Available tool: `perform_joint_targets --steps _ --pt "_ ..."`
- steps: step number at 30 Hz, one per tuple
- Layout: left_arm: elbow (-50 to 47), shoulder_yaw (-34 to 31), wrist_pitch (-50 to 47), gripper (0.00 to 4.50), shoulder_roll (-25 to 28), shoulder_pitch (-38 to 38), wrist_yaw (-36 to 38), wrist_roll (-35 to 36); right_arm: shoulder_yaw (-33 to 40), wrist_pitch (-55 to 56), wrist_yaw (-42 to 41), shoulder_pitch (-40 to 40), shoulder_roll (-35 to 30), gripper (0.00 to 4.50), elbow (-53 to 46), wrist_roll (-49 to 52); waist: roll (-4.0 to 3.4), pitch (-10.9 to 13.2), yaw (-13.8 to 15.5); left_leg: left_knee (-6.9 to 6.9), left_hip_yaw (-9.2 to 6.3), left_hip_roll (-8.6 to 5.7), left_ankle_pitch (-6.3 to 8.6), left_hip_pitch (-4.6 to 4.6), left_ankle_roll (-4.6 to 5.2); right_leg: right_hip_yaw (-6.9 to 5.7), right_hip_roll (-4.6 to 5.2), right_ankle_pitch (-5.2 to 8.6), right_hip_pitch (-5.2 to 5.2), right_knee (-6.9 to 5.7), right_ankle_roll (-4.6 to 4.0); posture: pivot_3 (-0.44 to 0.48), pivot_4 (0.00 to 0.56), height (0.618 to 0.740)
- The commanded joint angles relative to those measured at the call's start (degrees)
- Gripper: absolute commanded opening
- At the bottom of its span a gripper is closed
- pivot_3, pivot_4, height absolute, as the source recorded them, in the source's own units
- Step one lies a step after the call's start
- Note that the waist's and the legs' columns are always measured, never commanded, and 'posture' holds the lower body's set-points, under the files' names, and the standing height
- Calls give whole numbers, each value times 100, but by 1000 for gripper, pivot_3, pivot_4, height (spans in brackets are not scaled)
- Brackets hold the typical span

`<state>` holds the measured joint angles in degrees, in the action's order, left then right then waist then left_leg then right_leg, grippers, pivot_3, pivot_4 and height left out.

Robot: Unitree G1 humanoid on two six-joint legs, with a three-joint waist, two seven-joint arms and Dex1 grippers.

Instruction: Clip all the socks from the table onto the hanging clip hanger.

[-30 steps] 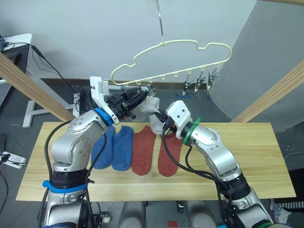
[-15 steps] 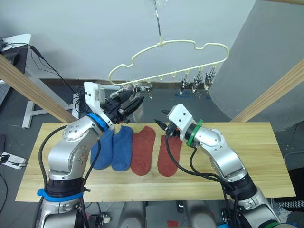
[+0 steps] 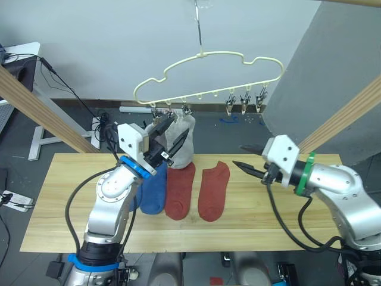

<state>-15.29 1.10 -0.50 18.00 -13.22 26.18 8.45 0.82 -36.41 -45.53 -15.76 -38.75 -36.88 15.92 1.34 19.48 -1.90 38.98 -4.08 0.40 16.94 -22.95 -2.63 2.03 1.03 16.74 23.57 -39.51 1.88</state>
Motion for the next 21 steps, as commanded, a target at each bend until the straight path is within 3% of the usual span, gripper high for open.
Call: perform_joint_targets --steps 1,12,21 --pt "98 73 310 2343 -199 -1 -388 -356 333 -138 -113 -134 -197 2108 -269 398 0 0 -2 0 1 0 0 0 1 1 0 -1 0 -2 -1 -23 294 720" --pt "984 79 825 2343 -597 -603 -865 -664 834 -292 -111 -195 -558 2108 -490 1036 2 -1 4 5 1 -7 -6 -4 2 -1 4 -1 -1 -1 -1 -62 300 720" --pt "987 261 933 2343 -734 -649 -760 -619 968 -246 -70 -190 -742 2108 -489 1424 3 -2 -1 8 2 -7 -9 -3 0 -1 4 -1 -2 -3 -1 -75 287 720"
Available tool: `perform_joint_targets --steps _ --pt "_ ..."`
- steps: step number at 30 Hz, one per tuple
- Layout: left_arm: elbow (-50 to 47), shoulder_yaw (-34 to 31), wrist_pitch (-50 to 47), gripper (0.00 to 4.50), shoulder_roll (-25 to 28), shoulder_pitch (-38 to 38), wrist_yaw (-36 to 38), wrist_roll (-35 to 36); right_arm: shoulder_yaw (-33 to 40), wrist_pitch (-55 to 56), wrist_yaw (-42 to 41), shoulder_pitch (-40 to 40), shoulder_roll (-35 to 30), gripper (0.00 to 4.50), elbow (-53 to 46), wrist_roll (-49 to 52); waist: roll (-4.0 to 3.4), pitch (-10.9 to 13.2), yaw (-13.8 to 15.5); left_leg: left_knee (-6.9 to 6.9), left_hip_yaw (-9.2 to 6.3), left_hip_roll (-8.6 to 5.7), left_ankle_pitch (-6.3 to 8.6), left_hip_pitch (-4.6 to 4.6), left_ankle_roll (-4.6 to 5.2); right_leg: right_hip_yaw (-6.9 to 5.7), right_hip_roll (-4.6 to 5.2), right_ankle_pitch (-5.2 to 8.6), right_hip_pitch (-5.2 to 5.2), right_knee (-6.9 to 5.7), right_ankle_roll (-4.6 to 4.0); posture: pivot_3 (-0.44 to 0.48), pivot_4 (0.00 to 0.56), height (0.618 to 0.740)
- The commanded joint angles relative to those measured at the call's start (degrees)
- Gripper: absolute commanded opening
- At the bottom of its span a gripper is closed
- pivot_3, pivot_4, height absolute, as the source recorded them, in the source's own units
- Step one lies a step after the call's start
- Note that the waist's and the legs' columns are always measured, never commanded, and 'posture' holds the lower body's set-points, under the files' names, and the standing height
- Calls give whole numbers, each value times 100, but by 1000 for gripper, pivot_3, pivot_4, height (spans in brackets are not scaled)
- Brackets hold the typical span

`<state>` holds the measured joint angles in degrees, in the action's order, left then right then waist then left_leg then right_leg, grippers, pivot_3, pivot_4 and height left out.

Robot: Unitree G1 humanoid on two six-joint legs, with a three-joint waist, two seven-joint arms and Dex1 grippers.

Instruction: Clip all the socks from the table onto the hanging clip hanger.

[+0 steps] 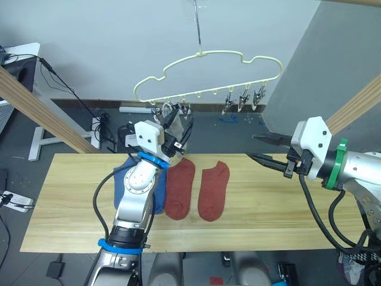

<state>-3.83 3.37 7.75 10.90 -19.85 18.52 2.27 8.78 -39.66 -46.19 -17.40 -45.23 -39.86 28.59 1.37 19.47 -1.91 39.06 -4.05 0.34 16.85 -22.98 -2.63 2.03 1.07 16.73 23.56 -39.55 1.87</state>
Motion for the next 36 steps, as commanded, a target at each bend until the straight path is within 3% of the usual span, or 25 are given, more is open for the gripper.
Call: perform_joint_targets --steps 1,10,26,36 --pt "-186 47 104 2343 -29 25 -3 -9 167 82 0 -13 -107 2108 -194 172 0 0 -1 0 0 0 0 0 0 1 0 0 0 -1 0 -75 287 720" --pt "-411 96 21 2343 -4 322 -62 -69 105 160 -25 -32 -223 2108 -108 245 3 -21 3 1 1 0 -9 1 -15 -1 0 0 0 -3 0 -64 253 720" --pt "415 158 289 2343 -242 -250 -370 -408 -17 186 -30 -314 -255 2108 45 367 29 -236 7 14 4 -10 -13 4 -12 -14 4 -1 0 -24 -1 -71 216 720" --pt "440 104 195 2343 -348 -377 -640 -515 1 98 73 -412 -115 2108 51 567 25 -266 2 75 4 -13 -12 2 -6 -9 4 -15 -8 -47 6 -86 214 720"
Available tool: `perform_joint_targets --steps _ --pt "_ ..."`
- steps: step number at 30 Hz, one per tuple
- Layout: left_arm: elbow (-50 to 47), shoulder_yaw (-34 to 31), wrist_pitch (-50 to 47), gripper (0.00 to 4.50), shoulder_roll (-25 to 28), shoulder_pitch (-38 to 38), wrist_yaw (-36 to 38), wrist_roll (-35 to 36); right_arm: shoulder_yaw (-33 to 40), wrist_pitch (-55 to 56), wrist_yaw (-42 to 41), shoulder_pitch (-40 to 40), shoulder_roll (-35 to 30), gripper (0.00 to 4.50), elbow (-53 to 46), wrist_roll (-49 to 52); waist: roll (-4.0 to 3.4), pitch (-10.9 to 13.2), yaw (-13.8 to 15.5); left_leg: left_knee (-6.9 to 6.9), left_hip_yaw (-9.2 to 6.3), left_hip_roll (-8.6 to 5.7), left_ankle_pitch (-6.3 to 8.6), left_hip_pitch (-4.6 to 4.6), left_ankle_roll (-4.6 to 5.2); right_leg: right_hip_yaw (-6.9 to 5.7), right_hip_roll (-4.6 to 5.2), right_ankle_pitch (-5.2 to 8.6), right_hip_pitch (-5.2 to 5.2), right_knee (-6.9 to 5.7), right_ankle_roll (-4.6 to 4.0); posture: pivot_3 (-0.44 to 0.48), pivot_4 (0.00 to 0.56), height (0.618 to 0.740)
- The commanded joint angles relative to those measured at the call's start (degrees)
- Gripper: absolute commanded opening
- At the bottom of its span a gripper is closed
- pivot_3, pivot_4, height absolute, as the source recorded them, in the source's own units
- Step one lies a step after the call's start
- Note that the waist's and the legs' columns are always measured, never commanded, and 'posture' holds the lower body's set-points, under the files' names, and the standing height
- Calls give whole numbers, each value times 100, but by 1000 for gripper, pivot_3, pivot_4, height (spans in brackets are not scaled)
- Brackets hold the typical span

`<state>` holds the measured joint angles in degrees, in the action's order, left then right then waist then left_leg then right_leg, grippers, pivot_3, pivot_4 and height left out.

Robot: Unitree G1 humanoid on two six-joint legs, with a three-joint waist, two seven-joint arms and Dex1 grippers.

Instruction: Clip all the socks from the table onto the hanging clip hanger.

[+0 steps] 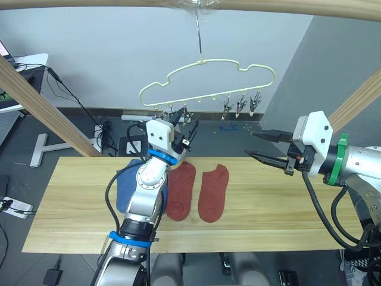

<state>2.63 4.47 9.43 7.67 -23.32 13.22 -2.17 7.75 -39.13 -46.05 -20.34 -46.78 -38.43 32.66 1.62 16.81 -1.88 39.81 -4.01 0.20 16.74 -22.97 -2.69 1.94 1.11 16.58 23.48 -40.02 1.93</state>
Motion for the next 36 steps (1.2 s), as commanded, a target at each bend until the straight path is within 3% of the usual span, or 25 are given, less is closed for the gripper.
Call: perform_joint_targets --steps 1,28,36 --pt "-207 9 13 2343 -26 -14 -114 -86 91 21 92 -140 70 2108 -86 192 0 -1 -1 3 0 0 1 0 5 1 0 -4 -1 0 1 -87 215 720" --pt "155 -2 -89 2343 -115 -400 -405 -265 64 -92 505 -43 205 2108 -131 377 0 -2 -1 8 3 -20 -9 -1 53 15 8 -29 -4 1 18 -92 228 720" --pt "251 -32 -114 450 -65 -457 -432 -301 111 -160 604 -34 230 2130 -132 494 0 -2 -3 8 3 -21 -10 -1 54 15 9 -30 -4 1 18 -94 229 720"
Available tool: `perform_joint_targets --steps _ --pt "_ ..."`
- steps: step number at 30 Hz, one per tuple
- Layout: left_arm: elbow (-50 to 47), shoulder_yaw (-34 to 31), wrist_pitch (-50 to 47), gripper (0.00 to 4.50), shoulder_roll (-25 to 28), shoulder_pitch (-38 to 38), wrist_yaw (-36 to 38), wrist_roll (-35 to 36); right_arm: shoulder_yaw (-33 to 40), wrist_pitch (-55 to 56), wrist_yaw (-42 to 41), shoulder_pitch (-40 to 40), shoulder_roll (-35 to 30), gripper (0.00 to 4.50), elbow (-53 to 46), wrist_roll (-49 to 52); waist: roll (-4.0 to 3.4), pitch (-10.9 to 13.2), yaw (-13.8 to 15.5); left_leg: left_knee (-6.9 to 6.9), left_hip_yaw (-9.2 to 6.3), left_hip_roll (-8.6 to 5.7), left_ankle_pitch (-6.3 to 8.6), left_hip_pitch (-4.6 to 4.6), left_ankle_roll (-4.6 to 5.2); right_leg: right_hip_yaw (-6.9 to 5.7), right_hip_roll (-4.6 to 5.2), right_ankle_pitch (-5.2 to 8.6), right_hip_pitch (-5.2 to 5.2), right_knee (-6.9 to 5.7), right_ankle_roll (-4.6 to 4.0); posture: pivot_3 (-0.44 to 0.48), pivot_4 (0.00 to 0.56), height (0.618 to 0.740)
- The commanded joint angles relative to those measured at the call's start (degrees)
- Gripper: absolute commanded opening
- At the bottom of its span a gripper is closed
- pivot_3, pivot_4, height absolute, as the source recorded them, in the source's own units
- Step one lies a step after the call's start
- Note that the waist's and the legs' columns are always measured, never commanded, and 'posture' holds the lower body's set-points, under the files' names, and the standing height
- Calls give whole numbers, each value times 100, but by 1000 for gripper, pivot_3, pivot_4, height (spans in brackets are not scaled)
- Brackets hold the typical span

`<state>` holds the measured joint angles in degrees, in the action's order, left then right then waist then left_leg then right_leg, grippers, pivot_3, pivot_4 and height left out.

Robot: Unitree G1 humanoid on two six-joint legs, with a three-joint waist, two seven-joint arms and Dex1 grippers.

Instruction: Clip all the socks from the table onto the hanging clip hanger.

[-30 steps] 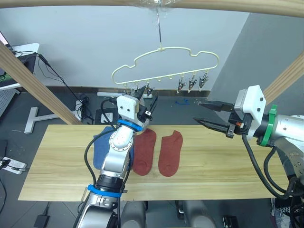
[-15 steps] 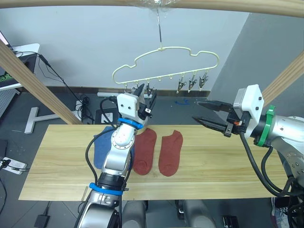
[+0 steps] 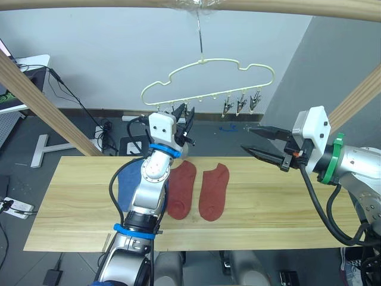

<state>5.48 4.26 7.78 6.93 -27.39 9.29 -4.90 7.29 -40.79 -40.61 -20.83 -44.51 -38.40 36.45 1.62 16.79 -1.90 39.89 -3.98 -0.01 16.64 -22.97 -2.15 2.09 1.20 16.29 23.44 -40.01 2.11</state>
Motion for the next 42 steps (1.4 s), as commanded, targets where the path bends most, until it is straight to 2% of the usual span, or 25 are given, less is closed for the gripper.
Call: perform_joint_targets --steps 1,3,8,11,15,19,24,29,35,38,42 --pt "-32 -12 46 263 16 -54 -38 -29 155 -4 77 15 -2 2130 -144 133 0 0 -1 0 0 0 0 0 0 0 0 0 0 0 0 -95 229 720" --pt "-39 -29 37 14 42 -54 -33 -26 156 -34 124 25 -3 2130 -168 189 0 0 -1 0 0 0 0 0 1 1 0 -1 0 0 1 -94 229 720" --pt "-68 -115 12 14 146 -109 10 44 52 -55 180 180 -13 2130 -257 139 0 0 0 0 0 0 -1 0 2 0 0 -1 0 0 1 -89 229 720" --pt "-198 -179 -7 0 254 -151 308 340 -717 253 664 662 134 2677 -294 -828 3 -11 1 0 0 0 -1 0 2 1 1 -1 0 0 1 -82 230 720" --pt "-308 -234 -195 0 402 -198 804 764 -1989 350 1570 959 646 4050 188 -2142 0 -21 -16 -1 0 1 -4 1 -4 2 1 -1 1 -2 1 -77 238 720" --pt "-356 -289 -403 0 532 -225 1134 1036 -2797 146 2623 923 1796 4050 1187 -3028 0 -22 -32 -1 -1 0 -23 3 -23 3 0 -11 1 -1 1 -75 247 720" --pt "-422 -312 -582 0 594 -238 1360 1267 -2981 382 3305 713 2977 4050 2660 -3570 1 -23 -50 -2 -5 -1 -27 3 -22 2 0 -17 2 -2 -2 -70 250 720" --pt "-523 -309 -695 0 676 -228 1450 1268 -2651 805 3551 534 3593 4050 3806 -3655 1 -23 -44 -3 -5 -9 -25 2 -15 3 0 -18 3 -1 0 -40 265 720" --pt "-607 -334 -798 0 746 -189 1471 1272 -2561 1191 3503 290 4026 4050 4700 -3746 1 -23 -51 -6 -6 -7 -18 3 -4 3 0 -18 6 0 0 -33 265 720" --pt "-629 -350 -857 0 776 -185 1484 1284 -2607 1269 3505 251 4147 3398 4882 -3904 1 -23 -63 -6 -7 -6 -18 4 -4 3 -2 -18 6 -4 0 -30 265 720" --pt "-681 -381 -1010 0 785 -162 1561 1387 -2555 1272 3524 367 4143 2012 5012 -4020 0 -23 -72 -6 -9 -8 -18 4 -4 2 -2 -18 5 -4 0 -31 262 720"
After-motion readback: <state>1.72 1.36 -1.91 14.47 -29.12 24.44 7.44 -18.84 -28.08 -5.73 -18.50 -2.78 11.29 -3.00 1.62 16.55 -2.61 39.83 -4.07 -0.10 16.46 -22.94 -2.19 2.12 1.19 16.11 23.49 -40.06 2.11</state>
